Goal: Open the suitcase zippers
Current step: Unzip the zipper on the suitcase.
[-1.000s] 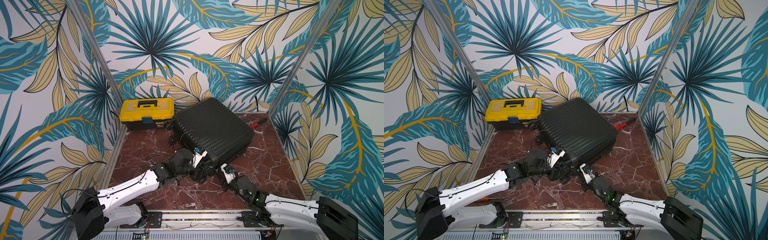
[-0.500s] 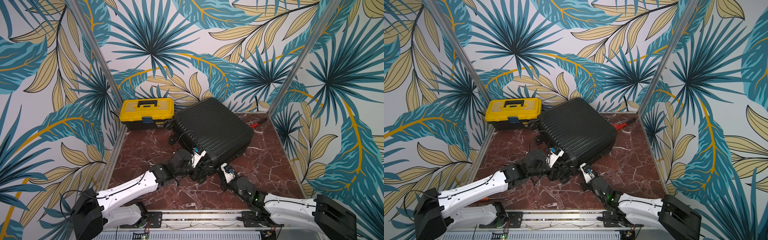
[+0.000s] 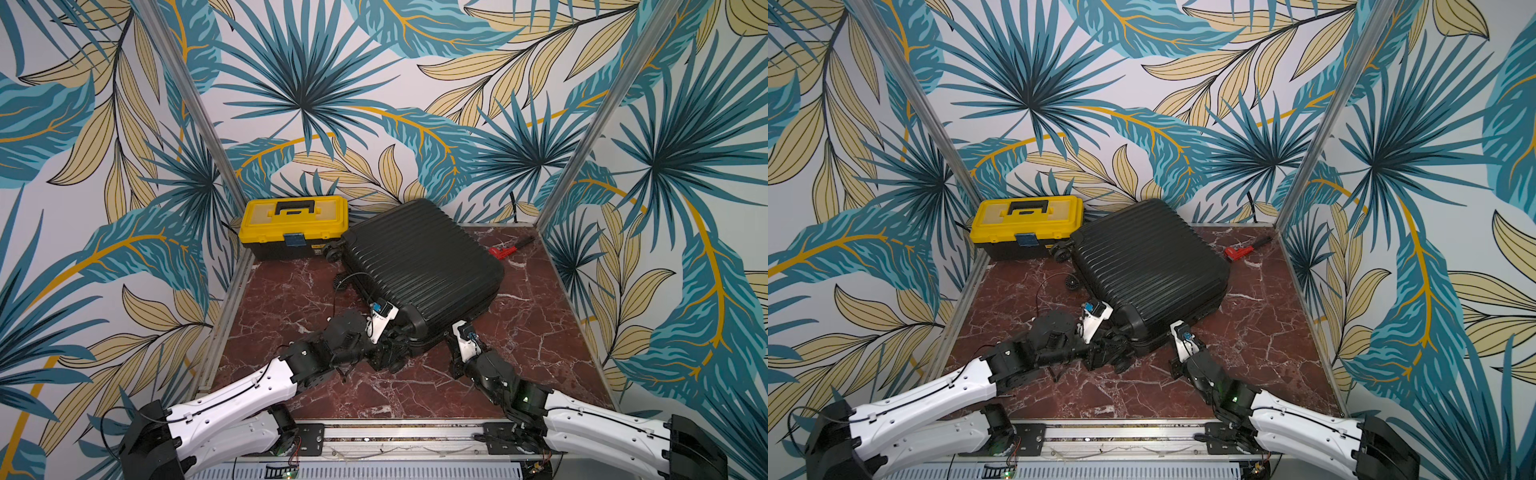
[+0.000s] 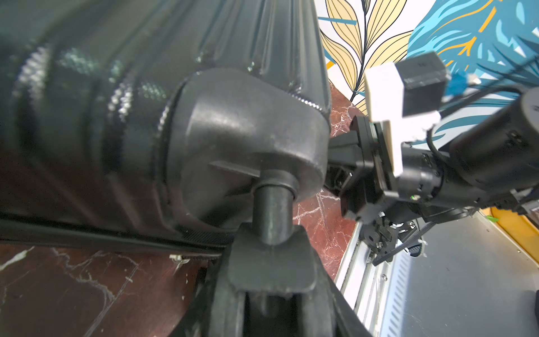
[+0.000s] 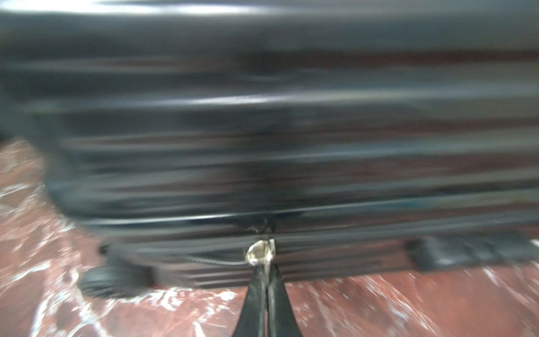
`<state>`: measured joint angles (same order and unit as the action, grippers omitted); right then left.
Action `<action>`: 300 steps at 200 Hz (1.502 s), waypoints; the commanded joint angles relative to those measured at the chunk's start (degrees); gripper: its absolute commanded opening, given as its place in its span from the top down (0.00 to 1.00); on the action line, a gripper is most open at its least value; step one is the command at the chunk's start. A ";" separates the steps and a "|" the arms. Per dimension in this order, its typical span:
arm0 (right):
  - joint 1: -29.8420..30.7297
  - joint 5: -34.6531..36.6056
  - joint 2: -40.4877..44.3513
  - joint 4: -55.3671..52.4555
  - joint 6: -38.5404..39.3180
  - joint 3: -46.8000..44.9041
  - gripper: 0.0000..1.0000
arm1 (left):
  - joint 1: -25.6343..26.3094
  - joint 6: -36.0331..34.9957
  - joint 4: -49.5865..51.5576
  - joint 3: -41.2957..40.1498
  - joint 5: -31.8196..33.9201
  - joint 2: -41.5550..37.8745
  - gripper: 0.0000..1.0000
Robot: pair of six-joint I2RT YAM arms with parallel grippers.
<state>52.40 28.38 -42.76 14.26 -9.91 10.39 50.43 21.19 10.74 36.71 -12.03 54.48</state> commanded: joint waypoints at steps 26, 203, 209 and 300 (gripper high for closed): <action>-10.27 7.82 -0.73 -9.24 -5.69 6.97 1.00 | -0.69 5.03 7.86 -0.72 6.77 -8.80 0.95; -39.39 -20.12 -7.11 -5.17 -12.86 10.19 1.00 | -1.74 8.80 33.27 11.86 29.96 -15.96 0.05; -39.40 -20.08 -5.60 -6.25 -12.86 9.68 1.00 | -2.43 8.34 33.94 13.11 31.64 -15.55 0.02; -37.88 -23.22 6.67 -19.00 -15.69 7.51 1.00 | -30.53 17.66 29.33 29.35 32.95 18.61 0.03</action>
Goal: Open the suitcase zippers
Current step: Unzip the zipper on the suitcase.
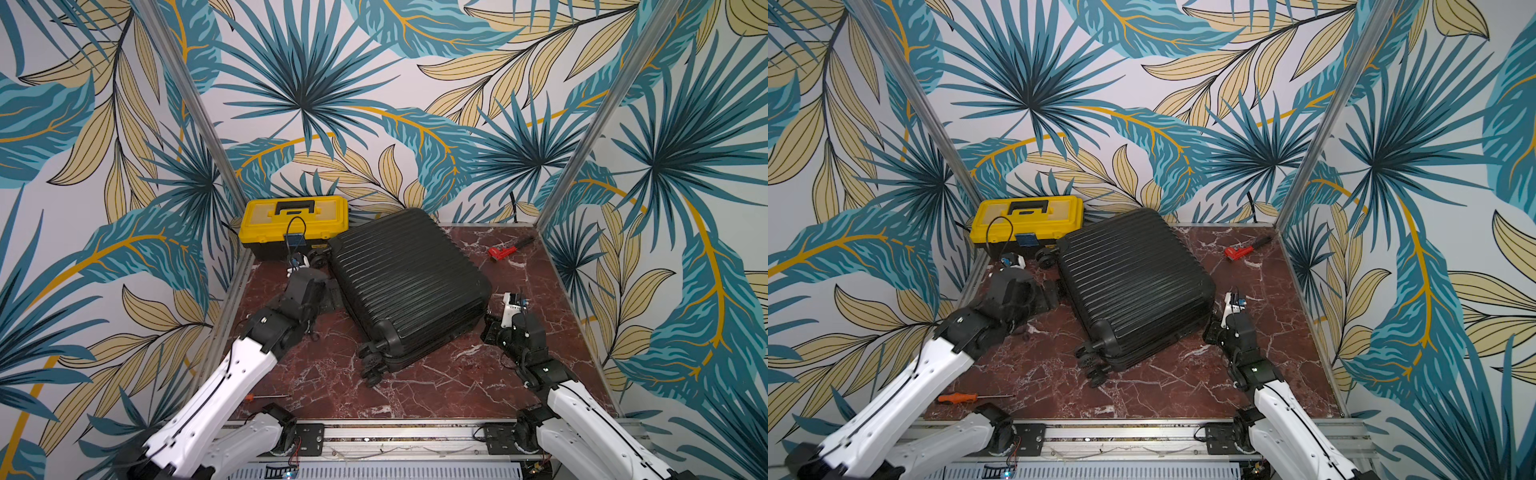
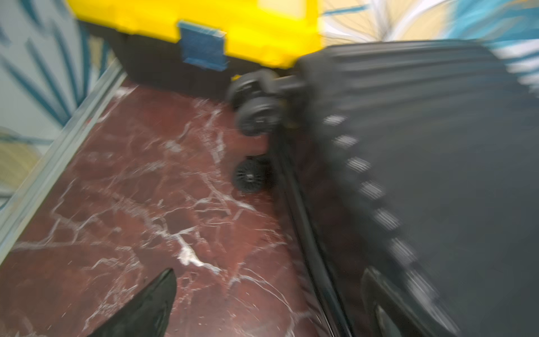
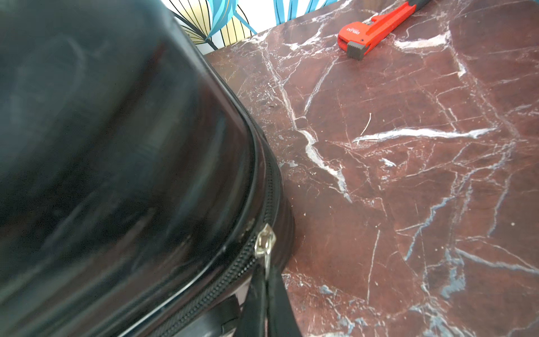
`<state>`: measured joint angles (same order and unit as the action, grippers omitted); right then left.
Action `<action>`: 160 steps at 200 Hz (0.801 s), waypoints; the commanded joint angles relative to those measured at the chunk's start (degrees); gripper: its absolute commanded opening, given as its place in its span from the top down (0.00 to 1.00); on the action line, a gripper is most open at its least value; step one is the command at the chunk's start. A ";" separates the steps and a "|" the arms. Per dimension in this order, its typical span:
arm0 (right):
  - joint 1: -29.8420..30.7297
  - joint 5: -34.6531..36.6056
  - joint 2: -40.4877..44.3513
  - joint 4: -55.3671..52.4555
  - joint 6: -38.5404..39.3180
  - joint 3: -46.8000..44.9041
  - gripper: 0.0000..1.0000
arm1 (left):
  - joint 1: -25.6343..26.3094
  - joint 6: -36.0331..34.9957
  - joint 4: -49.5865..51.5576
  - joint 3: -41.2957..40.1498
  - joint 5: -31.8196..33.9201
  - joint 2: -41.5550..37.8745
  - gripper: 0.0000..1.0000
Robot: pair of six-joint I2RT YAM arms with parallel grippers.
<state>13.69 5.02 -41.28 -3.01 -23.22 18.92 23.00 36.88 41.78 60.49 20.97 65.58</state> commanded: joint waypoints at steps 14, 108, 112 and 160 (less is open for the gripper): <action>1.70 -0.01 9.11 -4.97 -3.16 -1.87 1.00 | -4.77 1.85 -3.27 10.20 -0.45 14.28 0.05; 17.50 4.21 18.30 -20.44 -9.36 -1.29 1.00 | -4.11 -10.90 -3.28 46.02 -14.86 44.05 0.02; 18.76 4.96 18.23 -20.61 -9.68 -1.25 1.00 | -3.58 -11.65 -3.20 47.32 -14.98 44.98 0.02; 34.50 12.25 9.95 -16.47 -10.90 -0.63 1.00 | 0.57 -16.27 -1.47 61.14 -18.60 52.96 0.01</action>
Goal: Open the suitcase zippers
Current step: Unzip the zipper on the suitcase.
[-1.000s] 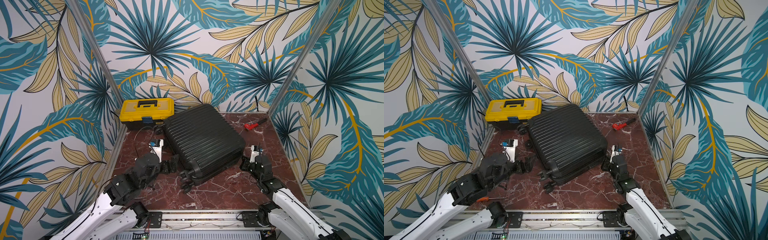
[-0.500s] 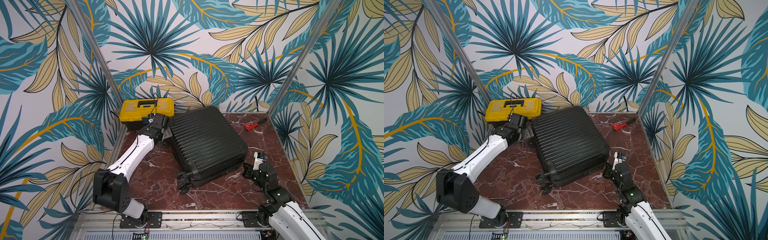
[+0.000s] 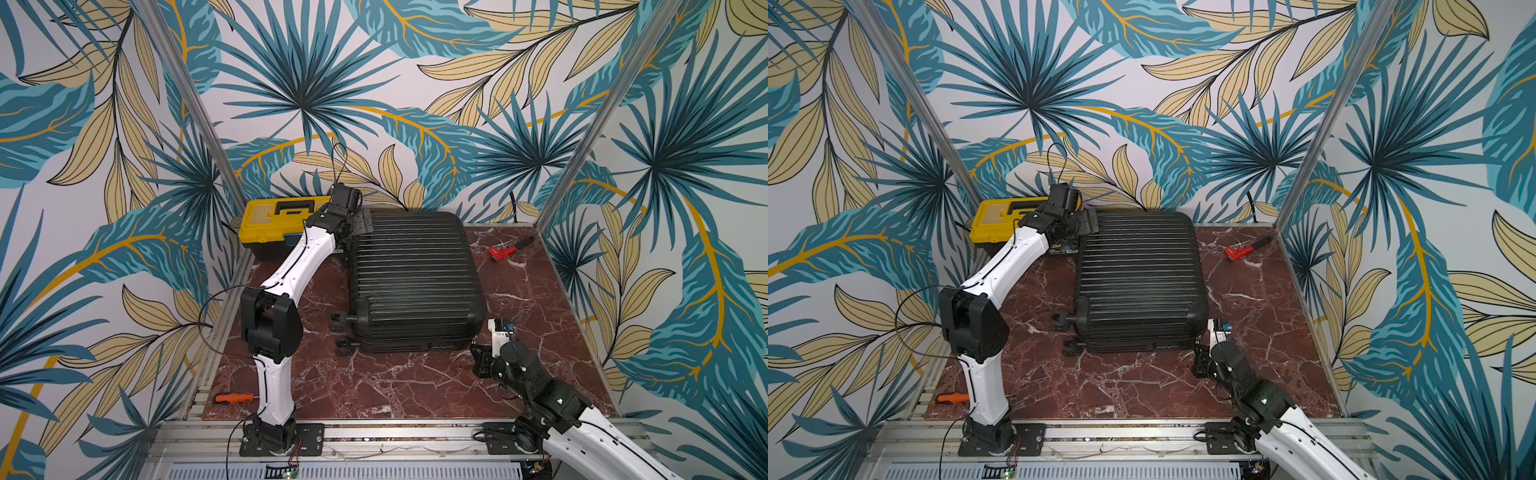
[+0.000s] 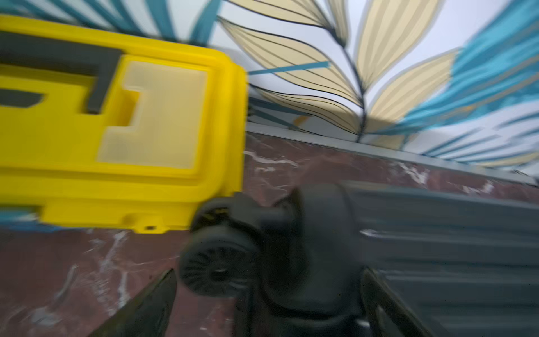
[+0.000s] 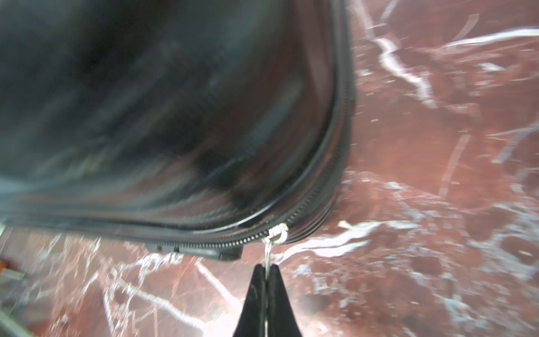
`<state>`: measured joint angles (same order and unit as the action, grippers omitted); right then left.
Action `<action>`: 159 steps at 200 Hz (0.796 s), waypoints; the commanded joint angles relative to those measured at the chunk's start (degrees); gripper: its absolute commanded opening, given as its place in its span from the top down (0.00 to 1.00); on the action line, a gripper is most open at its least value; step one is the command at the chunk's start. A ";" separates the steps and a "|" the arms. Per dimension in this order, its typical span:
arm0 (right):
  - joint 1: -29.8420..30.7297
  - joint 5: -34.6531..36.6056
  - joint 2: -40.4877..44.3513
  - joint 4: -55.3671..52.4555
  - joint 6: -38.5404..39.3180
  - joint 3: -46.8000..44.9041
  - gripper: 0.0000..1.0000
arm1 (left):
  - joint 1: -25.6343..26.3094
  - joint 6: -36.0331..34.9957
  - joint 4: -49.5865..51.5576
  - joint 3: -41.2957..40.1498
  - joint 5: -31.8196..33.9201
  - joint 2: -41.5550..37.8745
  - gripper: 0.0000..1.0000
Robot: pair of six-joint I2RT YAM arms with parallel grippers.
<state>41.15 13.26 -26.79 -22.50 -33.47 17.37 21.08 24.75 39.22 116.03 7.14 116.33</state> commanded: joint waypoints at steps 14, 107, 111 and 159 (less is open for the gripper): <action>10.68 6.87 -7.24 3.69 -0.51 1.66 1.00 | 3.04 -4.54 2.41 5.89 -1.22 1.12 0.01; 13.00 6.46 -10.40 4.18 0.02 2.32 1.00 | 23.05 -4.95 3.68 -8.49 -3.26 -18.27 0.11; 12.99 6.56 -10.32 3.97 -0.09 2.32 1.00 | 23.99 -3.90 3.66 -8.73 -4.84 -18.25 0.12; 12.99 11.17 -4.47 -0.79 -1.07 2.32 1.00 | 33.27 2.85 3.58 -12.22 -11.79 -16.40 0.16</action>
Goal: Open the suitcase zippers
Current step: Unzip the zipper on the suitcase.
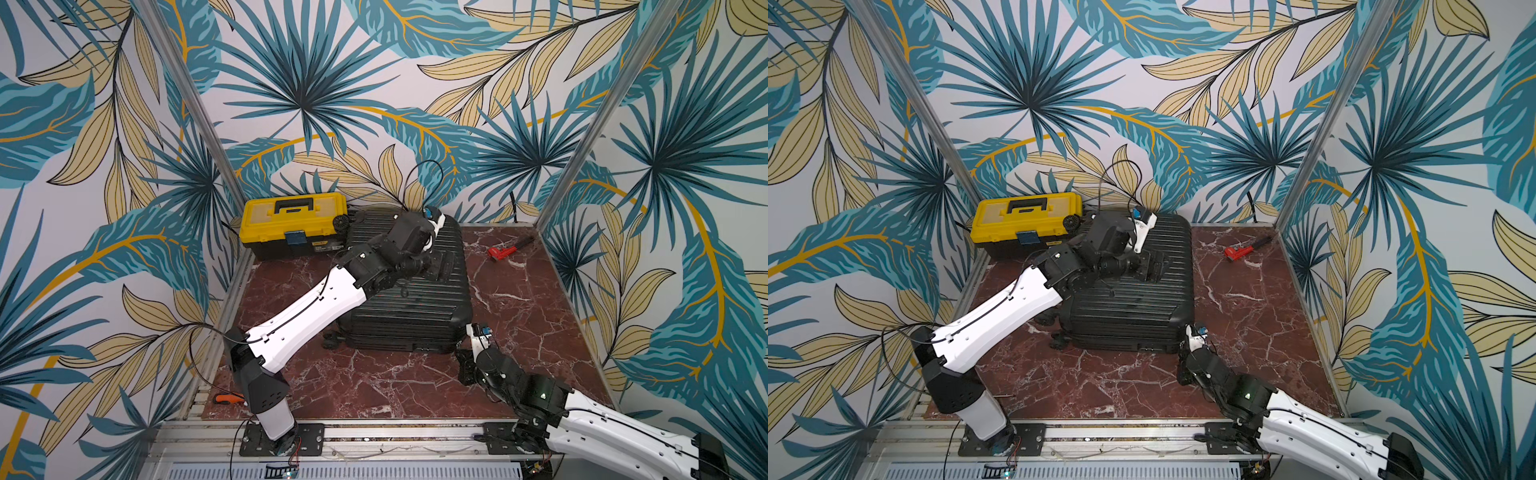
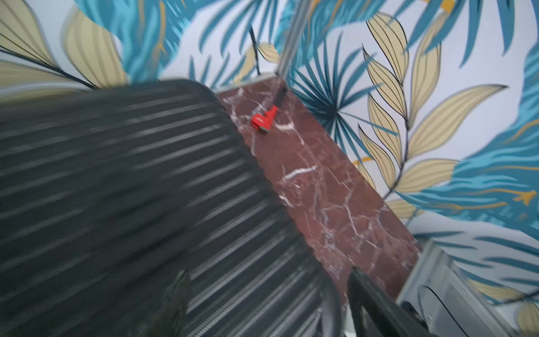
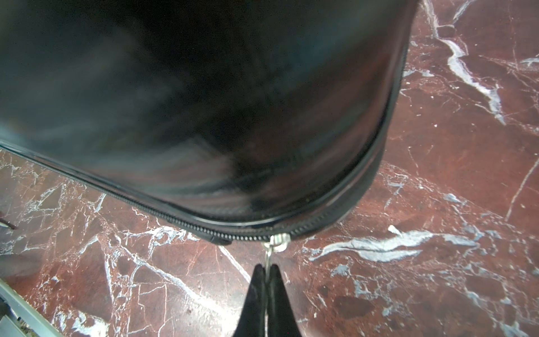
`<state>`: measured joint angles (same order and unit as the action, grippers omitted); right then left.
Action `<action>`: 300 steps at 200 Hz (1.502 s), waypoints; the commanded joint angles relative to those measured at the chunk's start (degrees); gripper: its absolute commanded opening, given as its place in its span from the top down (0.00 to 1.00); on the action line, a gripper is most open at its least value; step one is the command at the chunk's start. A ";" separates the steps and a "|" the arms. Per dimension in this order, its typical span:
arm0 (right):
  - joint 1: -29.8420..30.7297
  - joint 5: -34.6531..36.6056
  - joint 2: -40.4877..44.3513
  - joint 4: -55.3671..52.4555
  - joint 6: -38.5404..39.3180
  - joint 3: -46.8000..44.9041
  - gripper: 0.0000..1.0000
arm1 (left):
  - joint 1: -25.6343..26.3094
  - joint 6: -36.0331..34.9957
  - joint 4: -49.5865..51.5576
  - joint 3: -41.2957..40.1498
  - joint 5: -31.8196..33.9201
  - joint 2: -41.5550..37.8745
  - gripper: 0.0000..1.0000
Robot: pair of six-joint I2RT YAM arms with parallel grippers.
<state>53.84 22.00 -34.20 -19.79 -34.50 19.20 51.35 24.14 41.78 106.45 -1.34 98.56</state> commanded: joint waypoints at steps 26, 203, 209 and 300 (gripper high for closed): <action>0.29 3.57 4.75 -4.77 0.10 0.83 1.00 | 3.65 4.73 1.02 -8.40 -0.40 0.09 0.15; -11.23 0.09 1.39 -7.38 1.04 3.98 1.00 | 3.41 4.07 2.12 -26.86 3.76 -6.53 0.15; -11.29 -1.14 0.51 -6.84 1.59 4.23 1.00 | 3.14 4.27 3.00 -26.34 4.23 -7.80 0.14; -11.26 -4.77 -1.97 -7.47 2.08 4.80 1.00 | -7.00 44.01 11.80 -41.66 -1.19 -47.12 0.01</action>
<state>42.50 19.70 -35.38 -27.70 -33.63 23.83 44.73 49.50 46.63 69.84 -1.26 57.58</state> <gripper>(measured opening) 0.051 0.991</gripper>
